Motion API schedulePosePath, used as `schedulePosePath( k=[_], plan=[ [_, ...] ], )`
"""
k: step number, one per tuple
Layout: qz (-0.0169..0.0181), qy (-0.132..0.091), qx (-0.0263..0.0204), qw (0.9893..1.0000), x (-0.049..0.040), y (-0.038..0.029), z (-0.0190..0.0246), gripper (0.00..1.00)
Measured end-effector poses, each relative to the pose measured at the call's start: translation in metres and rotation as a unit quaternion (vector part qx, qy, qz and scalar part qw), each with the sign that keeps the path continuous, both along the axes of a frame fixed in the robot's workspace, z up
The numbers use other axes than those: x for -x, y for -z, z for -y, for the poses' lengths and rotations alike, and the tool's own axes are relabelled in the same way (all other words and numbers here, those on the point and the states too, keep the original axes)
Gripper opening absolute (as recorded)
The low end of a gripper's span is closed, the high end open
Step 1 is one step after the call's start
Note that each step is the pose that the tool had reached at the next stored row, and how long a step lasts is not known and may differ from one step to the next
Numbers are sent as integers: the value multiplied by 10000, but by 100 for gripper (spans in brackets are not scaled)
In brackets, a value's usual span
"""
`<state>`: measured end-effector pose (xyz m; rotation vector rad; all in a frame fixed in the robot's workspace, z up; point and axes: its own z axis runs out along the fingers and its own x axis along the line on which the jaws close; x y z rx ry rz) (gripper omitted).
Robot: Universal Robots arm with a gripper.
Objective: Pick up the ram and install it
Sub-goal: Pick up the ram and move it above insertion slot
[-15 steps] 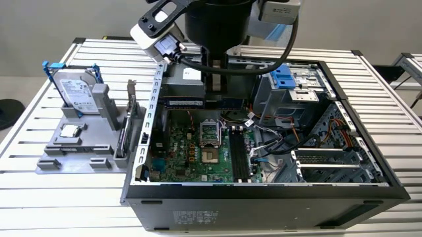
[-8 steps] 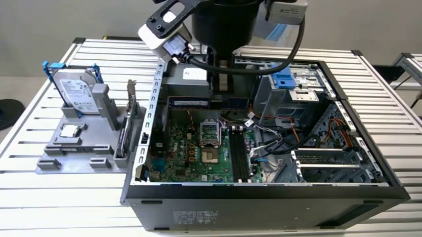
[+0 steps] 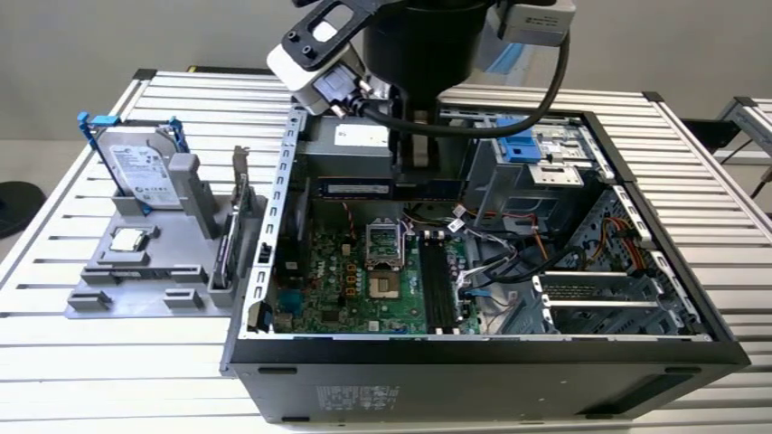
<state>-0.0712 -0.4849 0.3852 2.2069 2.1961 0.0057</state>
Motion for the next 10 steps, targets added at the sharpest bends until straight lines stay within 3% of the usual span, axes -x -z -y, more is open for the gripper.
schedulePosePath(
  k=[10],
  plan=[
    [0, 0, 0, 10000, -71, 0, 0, 0]
  ],
)
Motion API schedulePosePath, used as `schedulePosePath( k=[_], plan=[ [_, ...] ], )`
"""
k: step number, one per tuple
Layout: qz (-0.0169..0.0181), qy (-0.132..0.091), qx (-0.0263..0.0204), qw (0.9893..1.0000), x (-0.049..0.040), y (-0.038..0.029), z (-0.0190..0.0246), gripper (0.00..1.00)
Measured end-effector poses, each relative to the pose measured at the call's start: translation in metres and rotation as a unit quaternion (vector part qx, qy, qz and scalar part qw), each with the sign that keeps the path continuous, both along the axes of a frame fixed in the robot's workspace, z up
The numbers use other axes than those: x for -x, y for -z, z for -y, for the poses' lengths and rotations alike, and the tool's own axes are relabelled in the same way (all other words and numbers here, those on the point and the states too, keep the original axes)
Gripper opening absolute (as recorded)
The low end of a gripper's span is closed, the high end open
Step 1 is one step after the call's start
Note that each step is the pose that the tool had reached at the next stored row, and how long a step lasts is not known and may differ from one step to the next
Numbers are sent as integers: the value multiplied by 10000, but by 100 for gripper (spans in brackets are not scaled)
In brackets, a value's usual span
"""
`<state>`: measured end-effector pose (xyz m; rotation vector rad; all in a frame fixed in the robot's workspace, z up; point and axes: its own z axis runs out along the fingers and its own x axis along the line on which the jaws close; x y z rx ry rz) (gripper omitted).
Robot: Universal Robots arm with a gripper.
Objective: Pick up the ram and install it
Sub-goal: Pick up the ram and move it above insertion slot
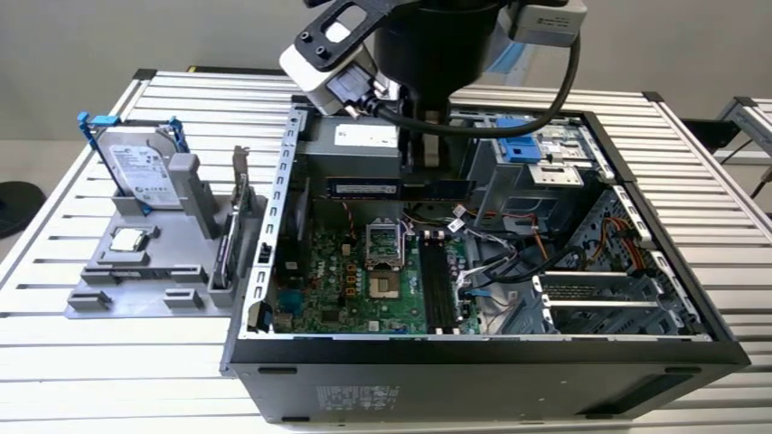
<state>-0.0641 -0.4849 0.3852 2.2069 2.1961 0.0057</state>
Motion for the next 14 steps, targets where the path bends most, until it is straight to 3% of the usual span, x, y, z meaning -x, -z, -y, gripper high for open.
schedulePosePath(
  k=[14],
  plan=[
    [0, 0, 0, 10000, -127, 0, 0, 0]
  ],
)
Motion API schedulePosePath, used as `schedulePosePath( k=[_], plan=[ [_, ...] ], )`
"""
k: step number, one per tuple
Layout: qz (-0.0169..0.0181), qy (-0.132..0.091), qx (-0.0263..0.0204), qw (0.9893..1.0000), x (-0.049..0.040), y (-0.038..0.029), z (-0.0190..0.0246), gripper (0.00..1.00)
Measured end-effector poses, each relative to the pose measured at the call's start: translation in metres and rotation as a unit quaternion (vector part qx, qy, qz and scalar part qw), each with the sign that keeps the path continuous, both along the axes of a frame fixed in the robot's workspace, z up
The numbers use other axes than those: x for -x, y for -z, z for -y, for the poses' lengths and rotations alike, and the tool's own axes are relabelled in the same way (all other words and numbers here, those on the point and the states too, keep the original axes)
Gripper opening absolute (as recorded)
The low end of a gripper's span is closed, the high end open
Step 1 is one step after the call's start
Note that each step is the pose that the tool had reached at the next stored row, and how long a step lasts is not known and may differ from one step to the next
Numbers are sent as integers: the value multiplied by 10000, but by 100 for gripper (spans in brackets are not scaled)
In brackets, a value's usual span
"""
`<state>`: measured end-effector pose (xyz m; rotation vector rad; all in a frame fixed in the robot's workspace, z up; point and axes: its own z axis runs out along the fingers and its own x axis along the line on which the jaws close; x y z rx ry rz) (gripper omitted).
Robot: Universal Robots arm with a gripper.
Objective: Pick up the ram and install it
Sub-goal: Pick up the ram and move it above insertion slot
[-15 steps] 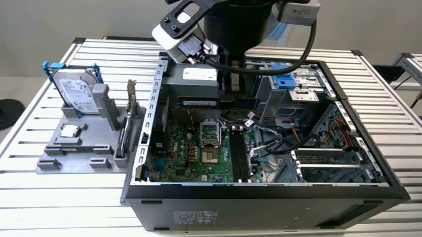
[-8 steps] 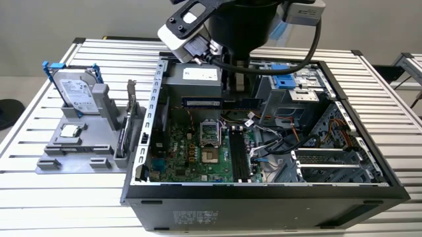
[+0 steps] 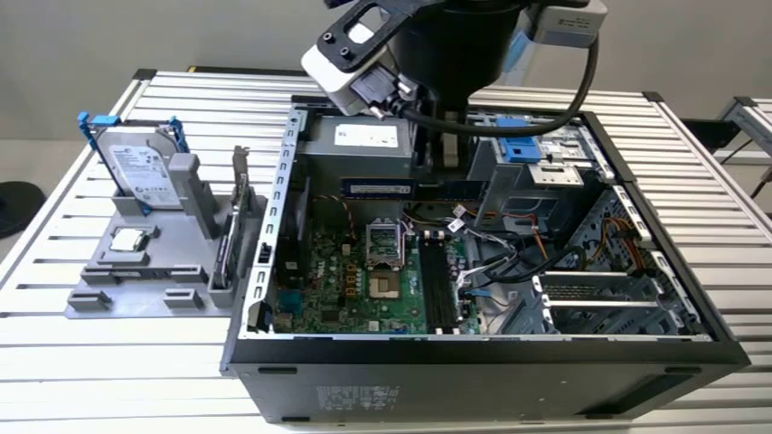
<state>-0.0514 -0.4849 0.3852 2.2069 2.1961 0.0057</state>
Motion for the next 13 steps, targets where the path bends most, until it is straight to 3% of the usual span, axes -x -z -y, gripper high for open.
schedulePosePath(
  k=[13],
  plan=[
    [0, 0, 0, 10000, -227, 0, 0, 0]
  ],
)
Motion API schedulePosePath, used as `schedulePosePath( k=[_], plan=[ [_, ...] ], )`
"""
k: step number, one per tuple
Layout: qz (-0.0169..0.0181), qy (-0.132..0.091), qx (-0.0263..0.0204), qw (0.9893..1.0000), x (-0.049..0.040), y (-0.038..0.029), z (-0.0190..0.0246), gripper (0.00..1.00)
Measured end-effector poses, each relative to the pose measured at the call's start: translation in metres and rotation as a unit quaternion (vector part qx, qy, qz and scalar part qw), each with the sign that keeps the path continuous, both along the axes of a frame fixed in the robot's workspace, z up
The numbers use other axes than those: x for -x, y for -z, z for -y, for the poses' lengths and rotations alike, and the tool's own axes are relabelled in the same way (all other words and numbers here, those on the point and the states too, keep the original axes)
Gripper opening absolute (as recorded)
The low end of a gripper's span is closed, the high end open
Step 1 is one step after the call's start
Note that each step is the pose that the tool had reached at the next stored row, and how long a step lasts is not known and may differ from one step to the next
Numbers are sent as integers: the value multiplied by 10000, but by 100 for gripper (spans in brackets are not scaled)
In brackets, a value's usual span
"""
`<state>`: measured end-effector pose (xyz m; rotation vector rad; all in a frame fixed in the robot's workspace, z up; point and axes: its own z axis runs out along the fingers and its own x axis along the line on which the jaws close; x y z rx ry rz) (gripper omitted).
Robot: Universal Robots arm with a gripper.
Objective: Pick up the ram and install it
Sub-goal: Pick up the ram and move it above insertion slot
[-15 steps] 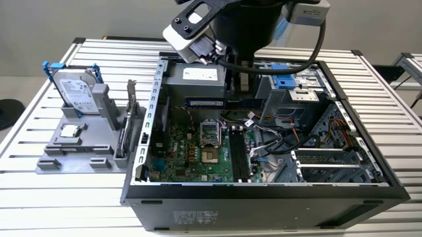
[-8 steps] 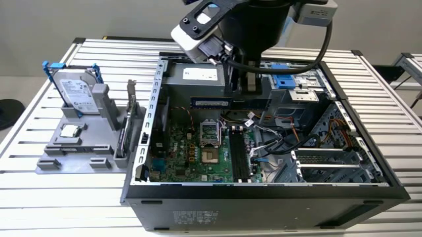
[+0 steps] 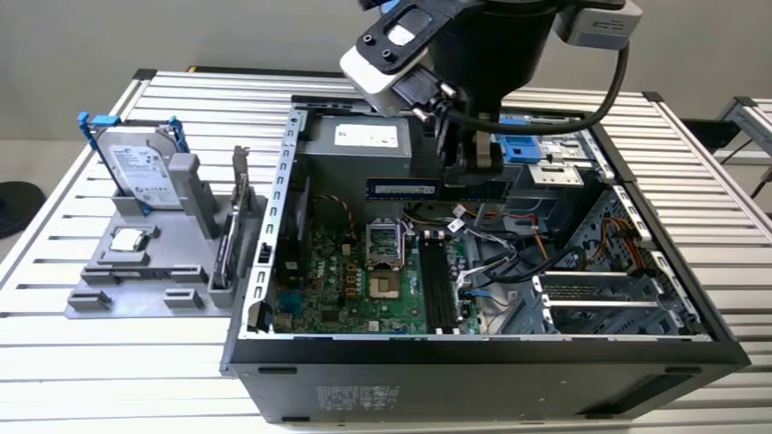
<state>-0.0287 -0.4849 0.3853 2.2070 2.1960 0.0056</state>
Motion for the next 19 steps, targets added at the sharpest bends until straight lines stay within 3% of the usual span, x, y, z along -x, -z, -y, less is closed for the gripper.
schedulePosePath(
  k=[19],
  plan=[
    [0, 0, 0, 10000, -326, 0, 0, 0]
  ],
)
